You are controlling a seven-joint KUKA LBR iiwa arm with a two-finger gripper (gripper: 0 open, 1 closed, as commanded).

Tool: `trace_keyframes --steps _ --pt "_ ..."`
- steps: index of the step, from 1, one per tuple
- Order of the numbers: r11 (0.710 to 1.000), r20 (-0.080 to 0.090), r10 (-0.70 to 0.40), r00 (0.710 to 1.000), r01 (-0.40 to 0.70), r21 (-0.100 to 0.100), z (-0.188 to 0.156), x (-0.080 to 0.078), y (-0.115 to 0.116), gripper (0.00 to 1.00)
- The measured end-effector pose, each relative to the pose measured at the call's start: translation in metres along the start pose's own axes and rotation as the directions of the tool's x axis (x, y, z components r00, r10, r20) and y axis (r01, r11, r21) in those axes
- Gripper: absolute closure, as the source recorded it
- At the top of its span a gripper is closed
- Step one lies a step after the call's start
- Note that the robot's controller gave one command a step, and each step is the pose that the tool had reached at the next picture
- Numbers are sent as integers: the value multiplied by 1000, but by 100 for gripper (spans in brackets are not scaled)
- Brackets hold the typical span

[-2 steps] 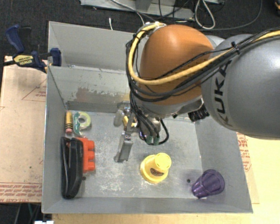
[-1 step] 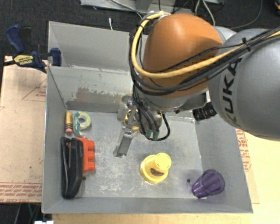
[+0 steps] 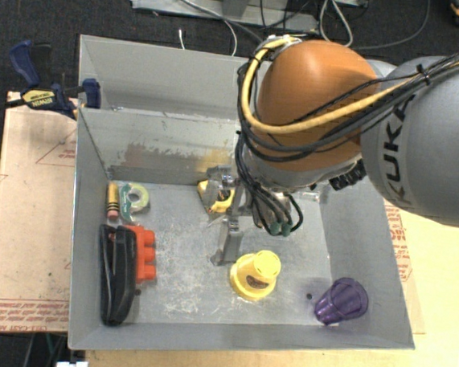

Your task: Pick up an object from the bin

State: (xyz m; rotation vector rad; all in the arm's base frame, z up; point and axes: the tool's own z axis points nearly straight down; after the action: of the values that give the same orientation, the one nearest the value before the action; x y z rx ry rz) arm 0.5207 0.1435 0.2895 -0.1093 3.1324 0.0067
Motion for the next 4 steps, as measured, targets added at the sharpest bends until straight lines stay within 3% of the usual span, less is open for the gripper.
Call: trace_keyframes --steps 1,2,3,4 --pt "1000 0 -15 1000 15 -1 -39 16 59 0" --pt "999 -2 35 999 -35 0 -49 23 97 0" --pt "1000 -9 30 1000 -30 3 -72 21 94 0" --pt "1000 3 20 1000 -20 -1 -130 19 95 0"
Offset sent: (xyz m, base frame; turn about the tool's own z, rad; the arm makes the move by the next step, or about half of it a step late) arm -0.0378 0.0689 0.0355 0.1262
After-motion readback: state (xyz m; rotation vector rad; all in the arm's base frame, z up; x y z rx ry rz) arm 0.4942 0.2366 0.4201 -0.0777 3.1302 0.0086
